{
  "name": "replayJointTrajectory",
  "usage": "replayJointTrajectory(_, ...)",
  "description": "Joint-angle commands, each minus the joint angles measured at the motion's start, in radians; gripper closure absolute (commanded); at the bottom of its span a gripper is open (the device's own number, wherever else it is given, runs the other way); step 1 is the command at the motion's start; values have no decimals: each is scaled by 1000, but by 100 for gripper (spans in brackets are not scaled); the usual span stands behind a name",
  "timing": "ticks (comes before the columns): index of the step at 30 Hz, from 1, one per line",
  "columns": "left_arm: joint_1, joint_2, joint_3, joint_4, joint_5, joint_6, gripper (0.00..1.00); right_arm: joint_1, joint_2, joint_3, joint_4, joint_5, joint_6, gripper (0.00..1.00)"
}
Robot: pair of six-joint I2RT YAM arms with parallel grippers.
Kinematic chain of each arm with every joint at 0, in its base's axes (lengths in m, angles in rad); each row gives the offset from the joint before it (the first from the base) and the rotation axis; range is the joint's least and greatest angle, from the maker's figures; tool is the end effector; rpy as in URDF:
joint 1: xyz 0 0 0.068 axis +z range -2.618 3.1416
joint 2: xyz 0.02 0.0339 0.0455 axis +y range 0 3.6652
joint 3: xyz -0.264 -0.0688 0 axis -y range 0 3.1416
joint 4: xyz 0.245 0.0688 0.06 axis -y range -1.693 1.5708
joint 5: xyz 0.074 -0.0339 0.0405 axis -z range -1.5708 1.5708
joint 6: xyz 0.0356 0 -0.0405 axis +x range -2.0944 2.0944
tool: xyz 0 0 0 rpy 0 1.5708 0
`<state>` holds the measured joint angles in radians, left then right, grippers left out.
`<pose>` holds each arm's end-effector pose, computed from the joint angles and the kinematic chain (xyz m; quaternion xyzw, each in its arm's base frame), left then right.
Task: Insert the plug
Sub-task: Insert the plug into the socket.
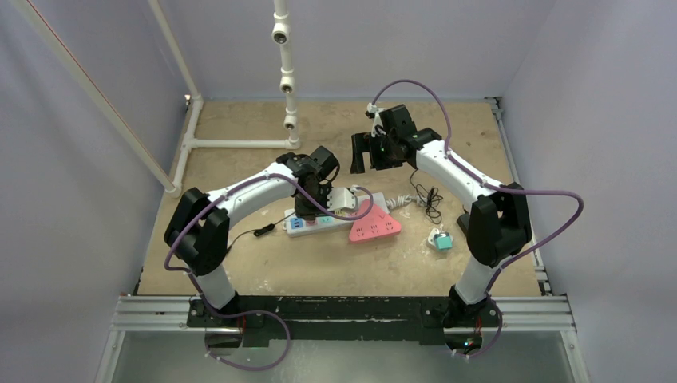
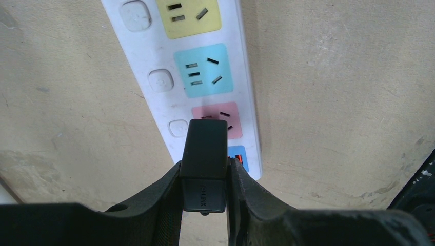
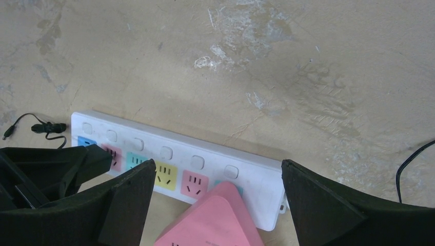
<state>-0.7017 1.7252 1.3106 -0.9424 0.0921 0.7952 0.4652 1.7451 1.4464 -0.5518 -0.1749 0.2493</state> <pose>0.2516 -0.2170 0.2236 0.6795 0.7244 -0.0407 0.1086 0.3454 0.1803 0.2768 -0.1310 0.9235 0.1993 0.3003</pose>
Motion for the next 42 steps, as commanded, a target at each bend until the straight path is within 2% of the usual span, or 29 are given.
replayJointTrajectory(1, -3, -17, -9, 7, -9, -33, 100, -2, -47, -13, 30, -14, -7, 6)
replayJointTrajectory(21, -37, 20, -63, 30, -18, -48, 100, -2, -50, -13, 23, -1, -5, 6)
replayJointTrajectory(31, -45, 36, -83, 38, -20, -109, 100, -1, -50, -8, 22, -1, -5, 7)
replayJointTrajectory(42, -46, 26, -175, 82, -28, -152, 100, -1, -45, -8, 23, 0, -5, 7)
